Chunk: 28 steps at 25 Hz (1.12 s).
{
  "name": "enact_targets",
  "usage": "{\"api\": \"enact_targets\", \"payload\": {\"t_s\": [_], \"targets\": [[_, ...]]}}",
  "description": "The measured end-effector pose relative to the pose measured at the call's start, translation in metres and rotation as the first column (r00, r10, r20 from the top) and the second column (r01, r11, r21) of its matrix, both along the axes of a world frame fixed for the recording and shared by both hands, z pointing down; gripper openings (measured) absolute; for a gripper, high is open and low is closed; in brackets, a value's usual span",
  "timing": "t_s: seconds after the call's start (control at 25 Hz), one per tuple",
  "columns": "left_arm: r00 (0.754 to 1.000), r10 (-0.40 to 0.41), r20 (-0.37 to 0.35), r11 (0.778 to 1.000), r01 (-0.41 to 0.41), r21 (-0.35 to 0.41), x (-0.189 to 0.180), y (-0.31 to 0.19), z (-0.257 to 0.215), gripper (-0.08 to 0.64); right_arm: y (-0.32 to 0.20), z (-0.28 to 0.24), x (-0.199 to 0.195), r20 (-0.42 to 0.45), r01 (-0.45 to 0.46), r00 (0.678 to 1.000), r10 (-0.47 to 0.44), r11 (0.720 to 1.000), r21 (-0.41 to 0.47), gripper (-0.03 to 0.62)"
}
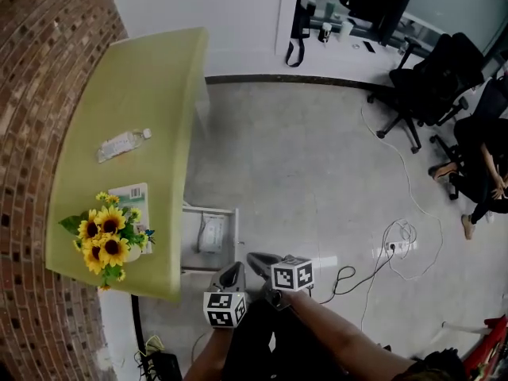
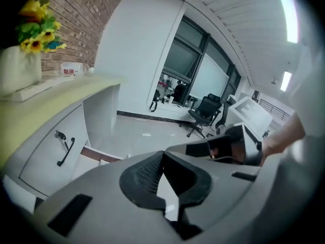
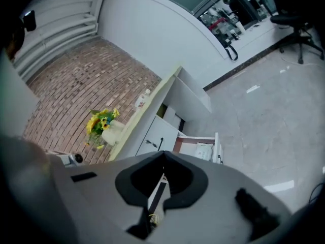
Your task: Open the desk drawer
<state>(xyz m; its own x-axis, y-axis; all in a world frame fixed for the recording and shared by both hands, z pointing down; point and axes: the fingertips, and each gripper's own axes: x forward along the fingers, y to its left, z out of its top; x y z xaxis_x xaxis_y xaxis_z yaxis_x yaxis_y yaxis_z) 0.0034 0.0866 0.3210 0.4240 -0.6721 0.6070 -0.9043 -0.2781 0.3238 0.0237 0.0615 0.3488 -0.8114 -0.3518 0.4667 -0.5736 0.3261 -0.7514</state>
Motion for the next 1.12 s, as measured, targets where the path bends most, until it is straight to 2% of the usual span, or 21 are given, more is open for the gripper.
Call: {"api": "enact_targets", "payload": {"t_s": [0.16,0.32,0.48,0.72,0.96,1.12], "targets": [[0.999,-0.034,-0.036,0.999,0.035,0.028,0.001,0.003,-0.027,0.009,0.012,-0.031,0.008,-0.007,0.035,0.999,-0.034,0.998,0.061,0.012],[0.998,-0.042,-0.056,0.996,0.046,0.073,0.000,0.005,-0.060,0.009,0.013,-0.064,0.020,0.001,-0.003,1.000,0.003,0.996,0.089,0.012],[0.998,-0.027,-0.064,0.993,0.034,0.110,-0.002,0.016,-0.082,0.009,0.021,-0.088,0.026,0.038,-0.059,0.998,0.056,0.996,0.073,0.012],[0.997,0.029,-0.075,0.993,-0.020,0.117,0.005,0.032,-0.089,0.009,0.034,-0.111,0.037,0.059,-0.126,0.991,0.119,0.985,0.119,0.012],[0.996,0.061,-0.063,0.990,-0.052,0.133,0.006,0.037,-0.094,0.009,0.034,-0.111,0.042,0.056,-0.133,0.990,0.128,0.987,0.092,0.012],[0.996,0.060,-0.060,0.989,-0.051,0.139,0.004,0.035,-0.094,0.009,0.038,-0.109,0.033,0.043,-0.095,0.995,0.091,0.990,0.100,0.012]]}}
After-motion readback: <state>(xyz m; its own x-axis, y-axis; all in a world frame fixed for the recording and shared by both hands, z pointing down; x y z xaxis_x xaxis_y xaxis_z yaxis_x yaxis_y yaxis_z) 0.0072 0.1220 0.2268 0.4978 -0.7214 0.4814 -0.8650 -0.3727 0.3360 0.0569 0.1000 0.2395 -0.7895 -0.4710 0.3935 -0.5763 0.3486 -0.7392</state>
